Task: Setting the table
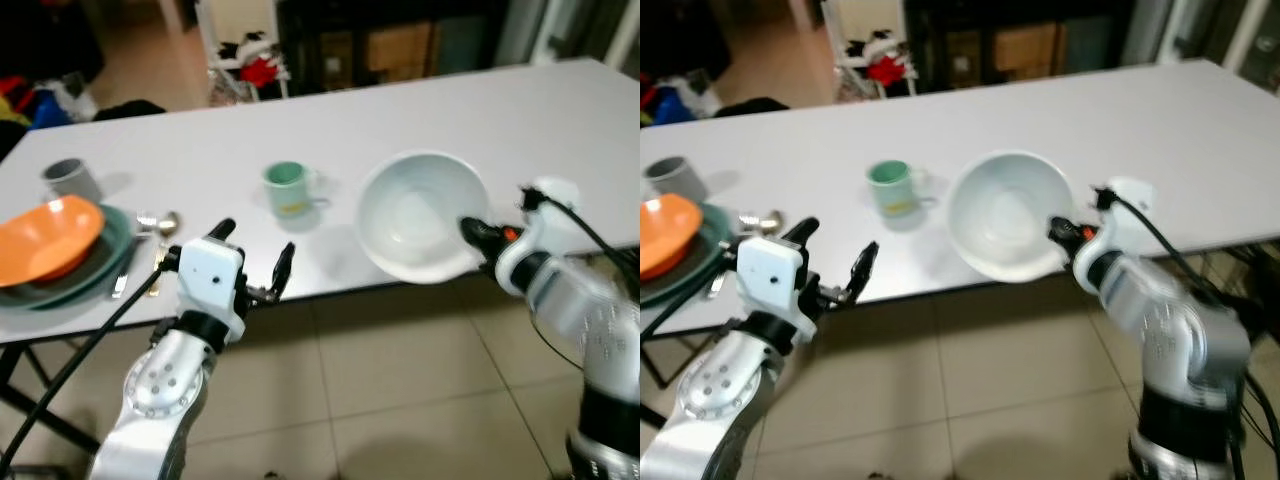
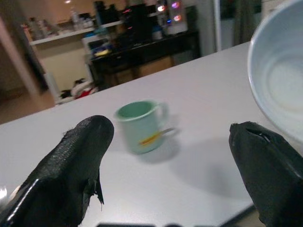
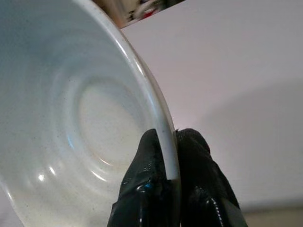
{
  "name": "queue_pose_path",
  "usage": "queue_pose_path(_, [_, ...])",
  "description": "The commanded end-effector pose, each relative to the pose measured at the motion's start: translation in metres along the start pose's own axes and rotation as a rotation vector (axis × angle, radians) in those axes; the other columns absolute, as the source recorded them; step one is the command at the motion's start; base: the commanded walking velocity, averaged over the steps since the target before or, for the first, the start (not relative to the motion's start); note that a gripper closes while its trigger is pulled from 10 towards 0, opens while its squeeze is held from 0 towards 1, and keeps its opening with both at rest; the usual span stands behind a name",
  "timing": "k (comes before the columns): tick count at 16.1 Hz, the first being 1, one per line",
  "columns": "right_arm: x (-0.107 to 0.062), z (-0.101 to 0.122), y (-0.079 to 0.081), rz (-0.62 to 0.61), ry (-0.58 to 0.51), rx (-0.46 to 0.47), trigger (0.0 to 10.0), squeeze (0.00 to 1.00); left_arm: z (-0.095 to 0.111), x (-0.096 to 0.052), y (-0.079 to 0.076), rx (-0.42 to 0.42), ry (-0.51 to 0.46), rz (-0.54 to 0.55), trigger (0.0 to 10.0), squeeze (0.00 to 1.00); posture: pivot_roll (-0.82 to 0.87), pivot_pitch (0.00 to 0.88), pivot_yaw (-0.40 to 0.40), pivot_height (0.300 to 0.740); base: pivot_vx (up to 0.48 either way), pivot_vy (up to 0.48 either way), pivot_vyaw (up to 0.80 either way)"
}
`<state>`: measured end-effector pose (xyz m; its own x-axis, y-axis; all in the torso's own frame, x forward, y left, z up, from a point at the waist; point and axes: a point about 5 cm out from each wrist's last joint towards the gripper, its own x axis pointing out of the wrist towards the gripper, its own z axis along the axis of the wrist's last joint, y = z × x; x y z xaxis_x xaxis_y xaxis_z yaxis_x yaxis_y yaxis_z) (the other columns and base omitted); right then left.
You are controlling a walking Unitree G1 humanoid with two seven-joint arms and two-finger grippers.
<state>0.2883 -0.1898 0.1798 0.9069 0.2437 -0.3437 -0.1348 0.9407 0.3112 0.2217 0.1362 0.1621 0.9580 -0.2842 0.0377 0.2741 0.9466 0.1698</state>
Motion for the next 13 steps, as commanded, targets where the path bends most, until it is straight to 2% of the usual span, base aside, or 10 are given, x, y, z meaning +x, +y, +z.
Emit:
queue_pose_path(1, [0.003, -0.001, 0.007, 0.062, 0.037, -0.001, 10.0, 0.00, 0.000, -0.002, 0.006, 0.021, 0.010, 0.017, 10.0, 0.00, -0.12, 0.027, 0.053, 0.740, 0.341, 0.000, 0.00])
queue_pose_path(3, [0.005, 0.006, 0.000, 0.065, 0.085, -0.023, 10.0, 0.00, -0.003, -0.005, 0.006, 0.056, 0.030, 0.002, 10.0, 0.00, -0.11, 0.036, 0.026, 0.740, 0.337, 0.000, 0.00])
queue_pose_path(5, [0.004, 0.008, -0.007, 0.072, 0.167, -0.020, 10.0, 0.00, -0.004, -0.009, 0.003, 0.054, 0.035, -0.004, 10.0, 0.00, -0.11, 0.037, 0.007, 0.740, 0.337, 0.000, 0.00])
queue_pose_path(6, [0.002, 0.009, -0.011, 0.097, 0.217, 0.010, 10.0, 0.00, -0.004, -0.011, 0.001, 0.055, 0.042, -0.027, 10.0, 0.00, -0.11, 0.039, 0.002, 0.740, 0.334, 0.000, 0.00])
queue_pose_path(9, [0.000, 0.013, -0.014, 0.123, 0.238, 0.055, 10.0, 0.00, -0.005, -0.010, 0.000, 0.063, 0.055, -0.089, 10.0, 0.00, -0.11, 0.035, 0.013, 0.740, 0.306, 0.000, 0.00])
queue_pose_path(13, [0.004, 0.017, -0.028, 0.126, 0.292, 0.164, 10.0, 0.00, 0.000, 0.002, -0.005, 0.055, 0.040, -0.214, 10.0, 0.00, -0.13, 0.027, 0.051, 0.740, 0.000, 0.000, 0.00])
